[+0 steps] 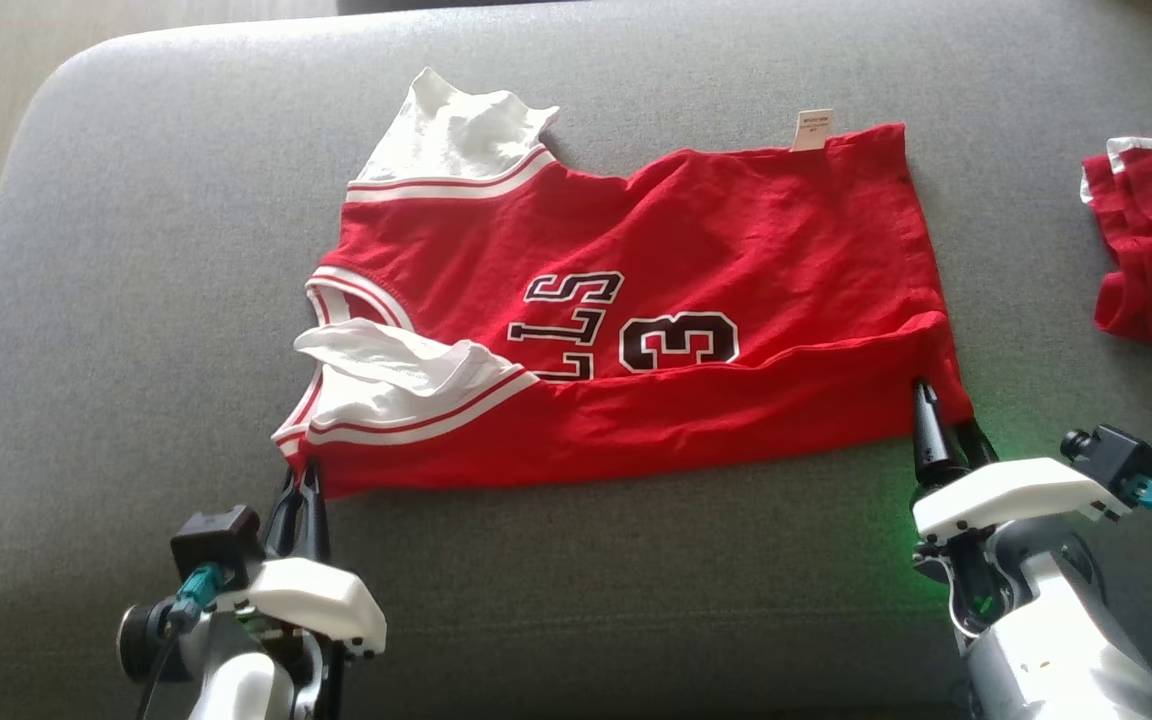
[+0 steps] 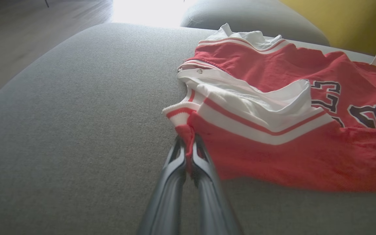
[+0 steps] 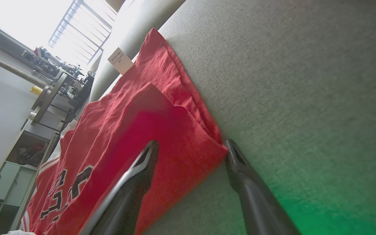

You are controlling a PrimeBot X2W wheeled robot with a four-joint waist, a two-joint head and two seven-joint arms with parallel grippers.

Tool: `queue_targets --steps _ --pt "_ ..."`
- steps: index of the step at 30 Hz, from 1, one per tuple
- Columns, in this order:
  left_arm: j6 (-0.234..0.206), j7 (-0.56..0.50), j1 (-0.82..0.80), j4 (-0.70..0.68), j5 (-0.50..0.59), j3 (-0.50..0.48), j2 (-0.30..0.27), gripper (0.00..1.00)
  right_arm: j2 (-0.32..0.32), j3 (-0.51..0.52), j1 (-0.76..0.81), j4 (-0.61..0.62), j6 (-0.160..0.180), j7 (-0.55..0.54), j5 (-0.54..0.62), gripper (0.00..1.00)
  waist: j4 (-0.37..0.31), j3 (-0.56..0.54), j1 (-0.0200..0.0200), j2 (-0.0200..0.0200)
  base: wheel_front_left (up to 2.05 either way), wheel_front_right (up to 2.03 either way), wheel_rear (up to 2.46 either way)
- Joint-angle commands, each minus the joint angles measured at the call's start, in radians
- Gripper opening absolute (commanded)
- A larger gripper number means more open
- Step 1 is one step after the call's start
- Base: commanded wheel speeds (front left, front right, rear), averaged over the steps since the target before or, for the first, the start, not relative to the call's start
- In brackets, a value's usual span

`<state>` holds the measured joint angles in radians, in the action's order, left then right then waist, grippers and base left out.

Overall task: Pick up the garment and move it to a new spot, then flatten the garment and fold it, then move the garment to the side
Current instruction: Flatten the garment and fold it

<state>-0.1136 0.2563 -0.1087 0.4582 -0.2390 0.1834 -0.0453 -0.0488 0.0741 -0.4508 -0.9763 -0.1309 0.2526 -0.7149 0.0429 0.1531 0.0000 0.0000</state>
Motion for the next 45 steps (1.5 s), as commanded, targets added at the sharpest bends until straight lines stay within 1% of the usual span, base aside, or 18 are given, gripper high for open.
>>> queue_targets --steps 1,2,3,7,12,17,23,26,32,33,34,35,37,41,45 --pt "-0.001 0.006 -0.039 -0.025 0.008 -0.025 -0.007 0.0 -0.001 -0.039 -0.032 0.012 0.0 0.008 -0.01 0.69 0.001 0.002 0.0 0.0 0.0 0.0 0.0" --pt "-0.002 0.006 -0.04 -0.023 0.008 -0.024 -0.007 0.0 -0.001 -0.044 -0.035 0.01 0.0 0.008 -0.012 0.18 0.002 0.002 0.0 0.0 0.0 0.0 0.0" --pt "-0.002 0.006 -0.041 -0.022 0.008 -0.024 -0.007 0.0 -0.001 -0.045 -0.036 0.005 0.0 0.008 -0.002 0.0 0.001 0.001 0.0 0.0 0.0 0.0 0.0" --pt "-0.006 0.006 -0.039 -0.014 0.014 -0.026 -0.007 0.0 -0.001 0.003 -0.028 0.014 0.0 0.009 0.047 0.0 0.0 -0.008 0.0 0.0 0.0 0.0 0.0" --pt "-0.003 0.006 -0.024 -0.001 0.02 -0.032 -0.022 0.0 -0.001 0.021 0.003 0.035 0.0 0.009 0.052 0.0 -0.006 -0.031 0.0 0.0 0.0 0.0 0.0" --pt "0.004 0.006 0.013 0.04 0.024 -0.033 -0.048 0.0 -0.001 0.005 0.062 0.059 0.0 0.009 0.023 0.0 -0.029 -0.07 0.0 0.0 0.0 0.0 0.0" --pt "0.011 0.006 0.061 0.075 0.022 -0.037 -0.076 0.0 -0.001 -0.041 0.133 0.085 0.0 0.009 -0.016 0.0 -0.056 -0.103 0.0 0.0 0.0 0.0 0.0" --pt "0.012 0.006 0.086 0.082 0.019 -0.038 -0.082 0.0 -0.001 -0.058 0.164 0.093 0.0 0.009 -0.031 0.0 -0.067 -0.117 0.0 0.0 0.0 0.0 0.0" --pt "0.008 0.006 0.113 0.087 0.016 -0.033 -0.08 0.0 -0.001 -0.059 0.19 0.09 0.0 0.009 -0.045 0.0 -0.081 -0.134 0.0 0.0 0.0 0.0 0.0" --pt "0.005 0.006 0.114 0.084 0.016 -0.033 -0.078 0.35 -0.001 -0.051 0.19 0.091 0.0 0.009 -0.043 0.02 -0.081 -0.135 0.0 0.0 0.0 0.0 0.0" --pt "0.001 0.006 0.114 0.08 0.017 -0.033 -0.076 0.85 -0.001 -0.04 0.19 0.096 0.0 0.009 -0.038 0.88 -0.082 -0.136 0.0 0.0 0.0 0.0 0.0" --pt "-0.002 0.006 0.113 0.076 0.018 -0.033 -0.075 1.0 -0.001 -0.031 0.189 0.1 0.0 0.009 -0.034 1.0 -0.081 -0.138 0.0 0.0 0.0 0.0 0.0" --pt "-0.008 0.006 0.11 0.067 0.02 -0.031 -0.072 1.0 -0.001 -0.019 0.185 0.11 0.0 0.009 -0.02 1.0 -0.081 -0.138 0.0 0.0 0.0 0.0 0.0" --pt "-0.021 0.006 0.106 0.024 0.02 -0.041 -0.07 1.0 -0.001 0.022 0.18 0.153 0.0 0.009 0.043 1.0 -0.08 -0.138 0.0 0.0 0.0 0.0 0.0" --pt "-0.04 0.006 0.098 -0.071 0.019 -0.072 -0.069 1.0 -0.001 0.058 0.18 0.23 0.0 0.009 0.124 1.0 -0.078 -0.136 0.0 0.0 0.0 0.0 0.0"
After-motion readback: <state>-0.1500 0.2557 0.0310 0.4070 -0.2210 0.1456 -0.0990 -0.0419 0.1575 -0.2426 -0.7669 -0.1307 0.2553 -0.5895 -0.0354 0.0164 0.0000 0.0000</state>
